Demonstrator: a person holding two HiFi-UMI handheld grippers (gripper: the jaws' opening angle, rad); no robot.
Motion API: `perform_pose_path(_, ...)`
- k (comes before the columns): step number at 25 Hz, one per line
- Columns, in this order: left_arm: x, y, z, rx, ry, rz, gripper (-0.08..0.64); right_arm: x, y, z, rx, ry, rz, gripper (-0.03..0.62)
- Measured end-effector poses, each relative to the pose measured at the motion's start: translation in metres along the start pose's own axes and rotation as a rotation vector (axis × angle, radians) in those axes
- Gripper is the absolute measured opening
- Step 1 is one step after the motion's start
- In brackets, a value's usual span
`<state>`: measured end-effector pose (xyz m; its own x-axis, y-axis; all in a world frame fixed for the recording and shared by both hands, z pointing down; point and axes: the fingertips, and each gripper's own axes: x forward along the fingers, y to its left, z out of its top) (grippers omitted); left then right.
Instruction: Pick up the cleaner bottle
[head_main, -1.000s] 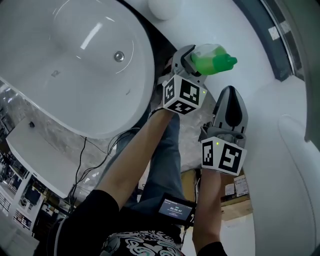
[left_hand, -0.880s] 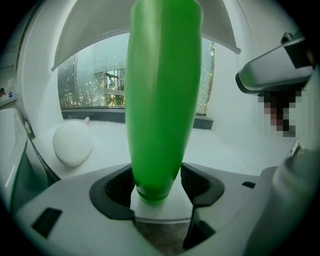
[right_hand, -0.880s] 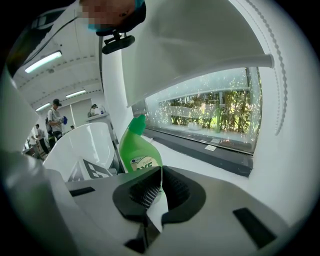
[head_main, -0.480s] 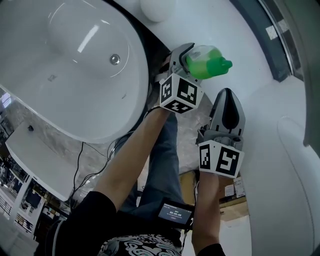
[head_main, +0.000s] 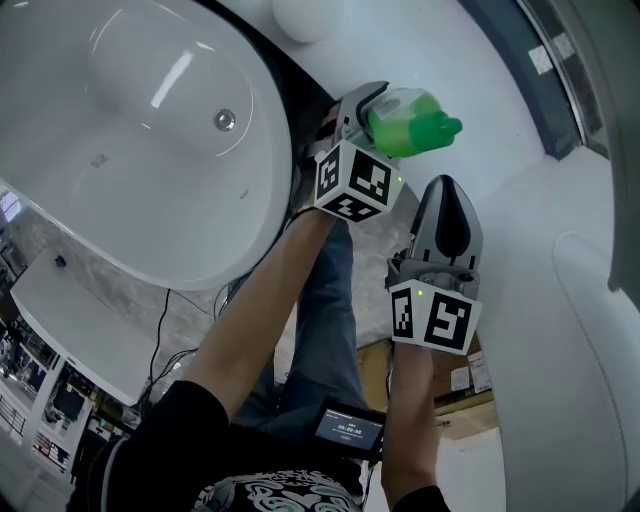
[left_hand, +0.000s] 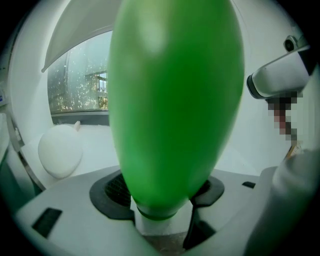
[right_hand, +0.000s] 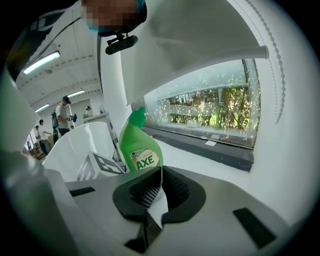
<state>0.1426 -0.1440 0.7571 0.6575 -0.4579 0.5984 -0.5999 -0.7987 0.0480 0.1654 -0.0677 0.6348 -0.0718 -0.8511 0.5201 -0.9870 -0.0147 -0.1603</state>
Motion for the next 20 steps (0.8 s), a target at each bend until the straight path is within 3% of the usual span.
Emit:
perform_pose_path(15,0.009,-0.003,-0.002,0.056,-0.009,-0.01,0.268,0.0,-0.005,-0.014,0.014,0.002,-0.013,0.028)
perform_pose_path(20,0.009,-0.001,-0.003,0.07,-0.003,0.01,0.221,-0.001,-0.006,-0.018,0.014,0.007,-0.009,0.028)
